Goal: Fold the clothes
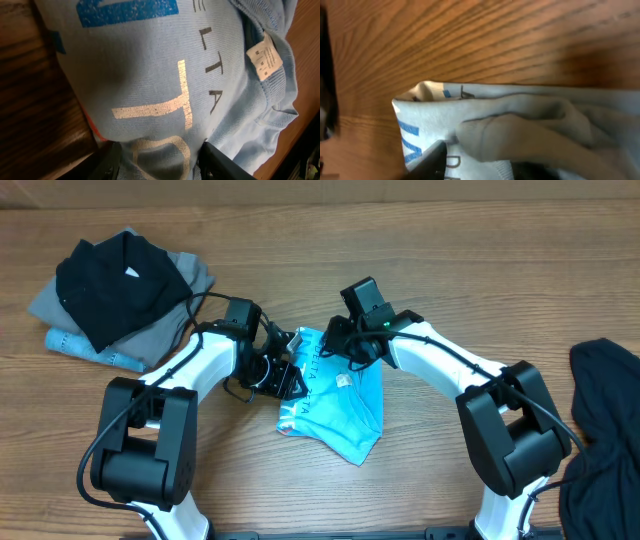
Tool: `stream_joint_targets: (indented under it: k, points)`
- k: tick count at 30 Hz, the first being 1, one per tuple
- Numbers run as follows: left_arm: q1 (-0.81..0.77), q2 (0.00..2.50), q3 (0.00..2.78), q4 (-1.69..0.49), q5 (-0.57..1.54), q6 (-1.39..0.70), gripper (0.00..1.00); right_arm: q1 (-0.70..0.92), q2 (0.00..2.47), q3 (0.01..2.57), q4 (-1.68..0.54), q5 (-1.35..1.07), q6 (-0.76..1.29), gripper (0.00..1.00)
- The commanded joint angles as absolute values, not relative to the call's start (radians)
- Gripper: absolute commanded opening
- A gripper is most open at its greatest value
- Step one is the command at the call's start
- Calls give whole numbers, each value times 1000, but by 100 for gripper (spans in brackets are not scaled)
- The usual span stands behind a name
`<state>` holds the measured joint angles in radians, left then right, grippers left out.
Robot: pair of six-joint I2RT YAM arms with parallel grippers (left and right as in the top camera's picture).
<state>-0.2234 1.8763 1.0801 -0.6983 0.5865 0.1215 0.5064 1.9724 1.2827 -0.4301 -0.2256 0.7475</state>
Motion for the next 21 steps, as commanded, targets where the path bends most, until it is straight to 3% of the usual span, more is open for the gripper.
stream_joint_targets:
  k: [1,12,16,18,19,20,21]
  points:
    - [-236,1877,1054,-700,540,104,54,496,1971,1291,-450,-214,754,4]
    - [-236,1877,1054,-703,540,104,54,358,1761,1291,-699,-229,439,4]
    - [-236,1877,1054,-703,540,104,54,321,1745,1291,-763,-141,359,9]
    - [-236,1877,1054,-706,540,104,54,289,1745,1291,-799,-20,362,17]
    - [-236,1877,1054,-707,540,104,54,278,1745,1291,-808,12,372,28]
    - [-236,1877,1054,-707,540,104,54,258,1745,1291,-810,20,374,56]
    - [-236,1877,1054,-706,540,104,54,250,1745,1291,-812,13,374,60]
